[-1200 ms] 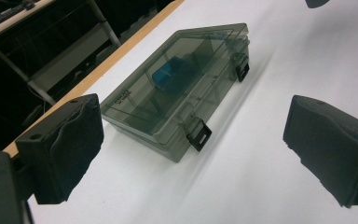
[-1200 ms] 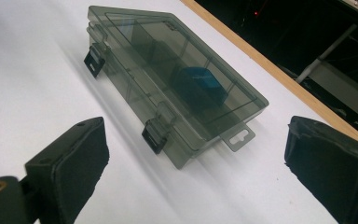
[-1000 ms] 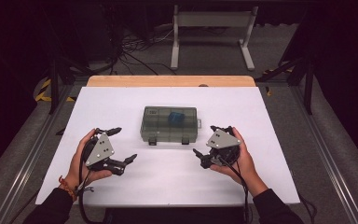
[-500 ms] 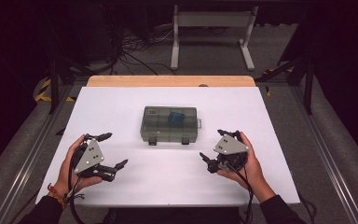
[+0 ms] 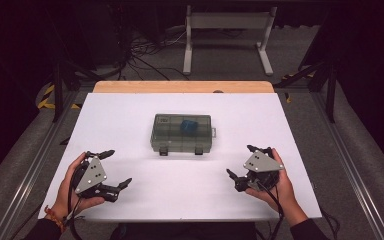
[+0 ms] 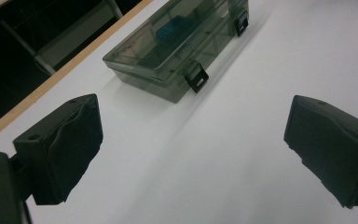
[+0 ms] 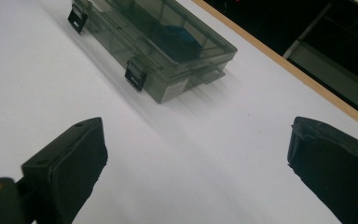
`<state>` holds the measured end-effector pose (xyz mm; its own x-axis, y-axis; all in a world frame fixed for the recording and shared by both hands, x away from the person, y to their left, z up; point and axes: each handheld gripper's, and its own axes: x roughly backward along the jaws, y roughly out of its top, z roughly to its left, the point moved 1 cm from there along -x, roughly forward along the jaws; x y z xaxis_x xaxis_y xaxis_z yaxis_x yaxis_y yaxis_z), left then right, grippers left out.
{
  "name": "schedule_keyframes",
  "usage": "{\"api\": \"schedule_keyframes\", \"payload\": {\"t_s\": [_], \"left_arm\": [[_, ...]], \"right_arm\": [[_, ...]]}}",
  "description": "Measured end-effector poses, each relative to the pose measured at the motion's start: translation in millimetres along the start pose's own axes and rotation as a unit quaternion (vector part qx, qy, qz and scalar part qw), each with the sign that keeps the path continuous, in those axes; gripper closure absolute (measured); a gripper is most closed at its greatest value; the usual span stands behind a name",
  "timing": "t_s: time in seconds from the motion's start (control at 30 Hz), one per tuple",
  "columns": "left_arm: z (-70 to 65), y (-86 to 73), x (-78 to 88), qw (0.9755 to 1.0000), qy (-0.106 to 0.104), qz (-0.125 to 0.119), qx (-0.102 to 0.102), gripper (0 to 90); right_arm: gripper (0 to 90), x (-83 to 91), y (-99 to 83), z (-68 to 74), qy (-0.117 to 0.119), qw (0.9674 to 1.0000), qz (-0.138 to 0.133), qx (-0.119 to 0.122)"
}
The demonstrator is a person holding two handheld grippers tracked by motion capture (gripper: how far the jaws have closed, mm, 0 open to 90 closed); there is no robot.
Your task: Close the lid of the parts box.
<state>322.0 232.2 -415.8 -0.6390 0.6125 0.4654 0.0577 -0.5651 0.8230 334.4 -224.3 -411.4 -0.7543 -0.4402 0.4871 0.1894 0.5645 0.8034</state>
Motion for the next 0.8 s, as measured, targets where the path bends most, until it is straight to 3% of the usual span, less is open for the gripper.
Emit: {"api": "schedule_keyframes", "payload": {"t_s": [0.23,0.5,0.6,0.7,0.8], "left_arm": [[-4.4,-7.8,3.7,0.9999,-0.003,0.006,0.008,4.1],[-9.9,-19.9,7.7,0.9978,-0.014,-0.008,0.064,3.8],[-11.2,-20.4,8.4,0.9984,-0.012,-0.005,0.056,3.8],[-11.6,-20.8,7.7,0.9978,-0.016,-0.007,0.065,4.2],[-12.7,-21.5,4.0,0.9981,-0.020,0.001,0.058,4.2]], "right_arm": [[4.9,8.1,-14.0,-1.2,-0.007,0.9999,0.005,-0.010],[5.2,16.7,-30.0,4.0,-0.010,0.9997,0.011,-0.017],[5.2,19.4,-30.0,4.6,-0.012,0.9998,0.007,-0.016],[5.2,19.9,-29.4,5.2,-0.012,0.9997,0.001,-0.019],[5.3,19.4,-30.3,6.2,-0.008,0.9998,0.001,-0.018]]}}
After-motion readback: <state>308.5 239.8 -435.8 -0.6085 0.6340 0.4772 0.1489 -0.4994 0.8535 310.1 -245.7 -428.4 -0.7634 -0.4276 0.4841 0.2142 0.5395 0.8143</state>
